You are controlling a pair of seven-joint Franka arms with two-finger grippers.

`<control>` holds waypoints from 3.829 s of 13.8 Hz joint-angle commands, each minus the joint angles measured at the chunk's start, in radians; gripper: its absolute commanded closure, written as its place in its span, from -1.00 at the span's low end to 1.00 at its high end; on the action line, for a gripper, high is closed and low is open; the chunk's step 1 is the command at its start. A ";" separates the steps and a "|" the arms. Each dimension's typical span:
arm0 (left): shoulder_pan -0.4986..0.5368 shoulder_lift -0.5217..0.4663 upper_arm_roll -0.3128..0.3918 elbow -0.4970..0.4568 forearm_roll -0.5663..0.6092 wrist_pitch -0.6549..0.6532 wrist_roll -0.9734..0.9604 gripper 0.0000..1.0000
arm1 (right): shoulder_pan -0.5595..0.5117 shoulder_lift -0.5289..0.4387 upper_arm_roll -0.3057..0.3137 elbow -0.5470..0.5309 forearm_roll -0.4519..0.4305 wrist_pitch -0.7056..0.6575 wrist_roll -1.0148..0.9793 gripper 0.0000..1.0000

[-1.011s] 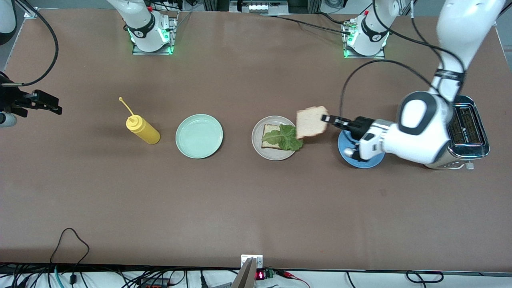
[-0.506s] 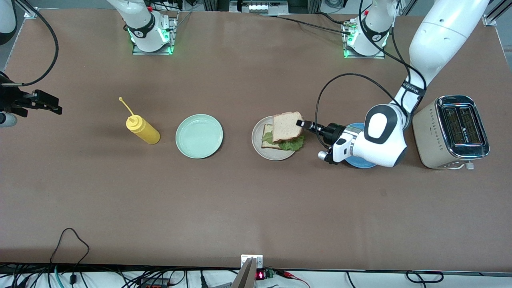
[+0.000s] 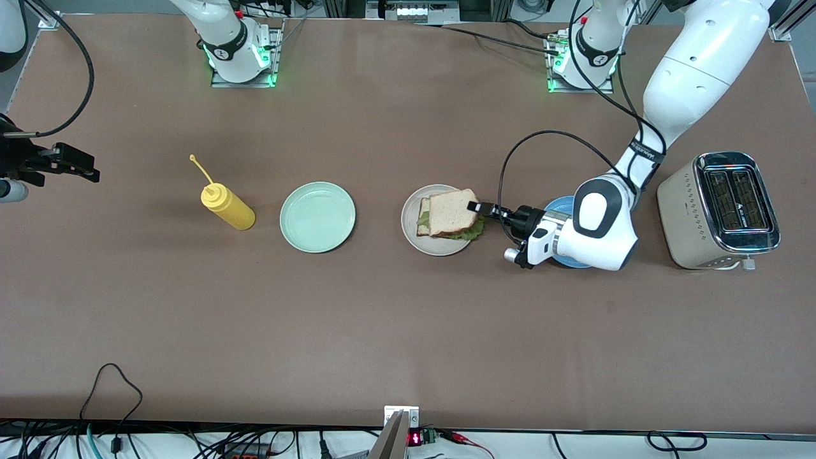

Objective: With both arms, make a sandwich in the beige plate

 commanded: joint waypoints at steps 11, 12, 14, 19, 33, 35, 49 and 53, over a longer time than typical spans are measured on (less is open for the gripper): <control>-0.016 0.080 0.019 0.055 -0.013 0.030 0.103 -0.99 | -0.003 -0.025 0.005 -0.019 0.004 -0.007 0.000 -1.00; -0.014 0.078 0.024 0.057 -0.013 0.029 0.105 -1.00 | -0.003 -0.025 0.005 -0.019 0.004 -0.007 0.001 -1.00; -0.016 0.078 0.024 0.060 -0.013 0.030 0.105 -1.00 | -0.005 -0.025 0.005 -0.019 0.002 -0.007 0.000 -1.00; -0.005 0.065 0.055 0.060 0.019 0.029 0.105 -1.00 | -0.005 -0.025 0.005 -0.019 0.004 -0.007 0.000 -1.00; 0.087 -0.205 0.061 0.046 0.379 -0.186 -0.064 -1.00 | -0.006 -0.025 0.005 -0.019 0.004 -0.009 0.001 -1.00; 0.089 -0.237 0.081 0.051 0.453 -0.188 -0.070 -1.00 | -0.006 -0.025 0.005 -0.019 0.004 -0.009 0.001 -1.00; -0.105 -0.647 0.389 0.137 0.906 -0.221 -0.489 -1.00 | 0.028 -0.025 0.008 -0.012 0.063 0.003 0.018 -1.00; -0.053 -0.722 0.395 0.140 0.861 -0.304 -0.486 -1.00 | 0.077 -0.029 0.010 -0.012 0.044 -0.003 0.075 -1.00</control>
